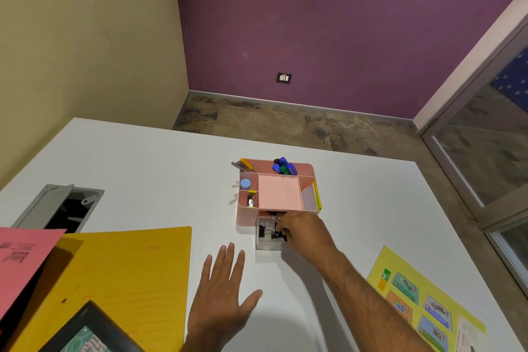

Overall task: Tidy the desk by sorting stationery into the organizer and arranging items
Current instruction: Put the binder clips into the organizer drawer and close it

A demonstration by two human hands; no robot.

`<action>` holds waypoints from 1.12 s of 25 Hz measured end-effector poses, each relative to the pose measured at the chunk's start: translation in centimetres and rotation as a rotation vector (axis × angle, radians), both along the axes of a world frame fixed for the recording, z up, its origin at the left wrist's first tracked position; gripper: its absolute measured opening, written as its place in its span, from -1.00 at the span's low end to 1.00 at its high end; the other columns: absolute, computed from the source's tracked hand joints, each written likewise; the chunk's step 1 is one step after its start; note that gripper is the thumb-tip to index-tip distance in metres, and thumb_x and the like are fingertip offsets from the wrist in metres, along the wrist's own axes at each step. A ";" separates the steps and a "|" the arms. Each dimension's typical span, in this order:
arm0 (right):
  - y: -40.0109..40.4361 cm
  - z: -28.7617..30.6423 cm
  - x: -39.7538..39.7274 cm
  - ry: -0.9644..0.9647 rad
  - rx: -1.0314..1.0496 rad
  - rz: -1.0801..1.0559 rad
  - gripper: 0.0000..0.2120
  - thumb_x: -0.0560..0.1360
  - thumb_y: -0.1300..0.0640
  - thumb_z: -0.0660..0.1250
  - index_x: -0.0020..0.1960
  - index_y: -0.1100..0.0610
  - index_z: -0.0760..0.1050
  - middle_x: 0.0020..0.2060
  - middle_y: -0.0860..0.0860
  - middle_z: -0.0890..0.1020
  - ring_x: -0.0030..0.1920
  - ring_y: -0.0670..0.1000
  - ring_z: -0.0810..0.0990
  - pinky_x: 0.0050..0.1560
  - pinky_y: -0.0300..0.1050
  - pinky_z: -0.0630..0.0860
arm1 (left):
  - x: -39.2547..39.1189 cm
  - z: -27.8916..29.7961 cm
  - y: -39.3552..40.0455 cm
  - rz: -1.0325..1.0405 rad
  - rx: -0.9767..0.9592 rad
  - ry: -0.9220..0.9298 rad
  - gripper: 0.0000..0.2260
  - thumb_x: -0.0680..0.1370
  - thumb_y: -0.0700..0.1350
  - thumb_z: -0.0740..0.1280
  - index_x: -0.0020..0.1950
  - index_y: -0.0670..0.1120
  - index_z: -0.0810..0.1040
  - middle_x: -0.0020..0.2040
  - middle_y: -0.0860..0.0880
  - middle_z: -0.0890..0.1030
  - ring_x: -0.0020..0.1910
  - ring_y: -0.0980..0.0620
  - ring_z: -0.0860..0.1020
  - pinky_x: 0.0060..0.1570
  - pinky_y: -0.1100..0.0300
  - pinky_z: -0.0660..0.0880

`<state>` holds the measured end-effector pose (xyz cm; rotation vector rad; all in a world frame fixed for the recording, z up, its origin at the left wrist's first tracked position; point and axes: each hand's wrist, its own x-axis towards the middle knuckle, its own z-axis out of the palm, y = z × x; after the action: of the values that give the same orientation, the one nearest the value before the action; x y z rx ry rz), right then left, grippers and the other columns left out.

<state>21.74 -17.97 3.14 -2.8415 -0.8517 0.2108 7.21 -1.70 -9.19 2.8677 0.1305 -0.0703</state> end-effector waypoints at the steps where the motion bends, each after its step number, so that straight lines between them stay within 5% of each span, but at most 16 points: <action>1: 0.0 0.0 0.0 -0.006 0.005 0.001 -0.76 0.50 0.27 0.33 0.09 0.08 0.66 0.03 0.03 0.70 0.00 0.06 0.63 0.07 -0.12 0.59 | 0.0 -0.1 0.0 -0.005 0.000 0.003 -0.25 0.52 0.44 -0.03 0.58 0.02 0.17 0.61 -0.04 0.04 0.59 -0.04 0.01 0.47 -0.12 -0.03; 8: -0.9 -0.5 -4.2 -0.225 0.424 -0.077 -0.69 0.32 0.19 0.22 -0.08 0.06 0.69 -0.17 -0.08 0.72 -0.17 -0.03 0.67 -0.21 -0.21 0.62 | -0.2 -0.3 0.2 -0.051 -0.002 -0.037 -0.26 0.53 0.40 0.06 0.57 -0.04 0.21 0.60 -0.07 0.09 0.59 -0.07 0.03 0.49 -0.14 0.04; 11: -1.0 -1.9 -6.6 -0.093 0.298 -0.030 -0.65 0.29 0.15 0.19 -0.06 0.02 0.69 -0.15 -0.09 0.72 -0.16 -0.03 0.68 -0.21 -0.16 0.65 | -0.2 -0.3 0.2 -0.056 0.003 -0.049 -0.26 0.52 0.39 0.09 0.55 -0.05 0.24 0.60 -0.08 0.12 0.59 -0.08 0.06 0.50 -0.15 0.04; 14: -0.7 -2.7 -7.0 0.065 0.101 -0.055 -0.56 0.39 0.10 0.23 0.25 -0.01 0.57 0.19 -0.07 0.66 0.17 0.01 0.61 0.16 -0.10 0.56 | -0.2 -0.4 0.2 -0.048 0.001 -0.061 -0.26 0.51 0.41 0.10 0.55 -0.03 0.25 0.59 -0.08 0.13 0.59 -0.08 0.06 0.50 -0.15 0.04; 16: -0.3 -2.7 -6.7 0.099 0.078 -0.086 -0.54 0.42 0.09 0.23 0.32 0.00 0.50 0.28 -0.07 0.60 0.25 0.00 0.56 0.23 -0.13 0.48 | -0.2 -0.6 0.2 -0.057 -0.003 -0.084 -0.26 0.51 0.40 0.12 0.54 -0.04 0.26 0.59 -0.08 0.15 0.58 -0.09 0.07 0.50 -0.16 0.07; 28: 1.6 -3.4 -3.5 0.101 0.127 -0.225 -0.64 0.47 0.08 0.34 0.25 -0.10 0.46 0.14 -0.13 0.63 0.00 -0.05 0.61 0.03 -0.28 0.52 | -0.1 -0.7 0.1 -0.049 -0.026 -0.173 -0.26 0.49 0.43 0.16 0.51 -0.03 0.35 0.55 -0.07 0.25 0.55 -0.11 0.18 0.45 -0.22 0.21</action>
<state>18.27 -16.33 -0.22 -2.7520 -0.5020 0.2578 7.14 -1.62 -9.89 2.8354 0.0256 0.1656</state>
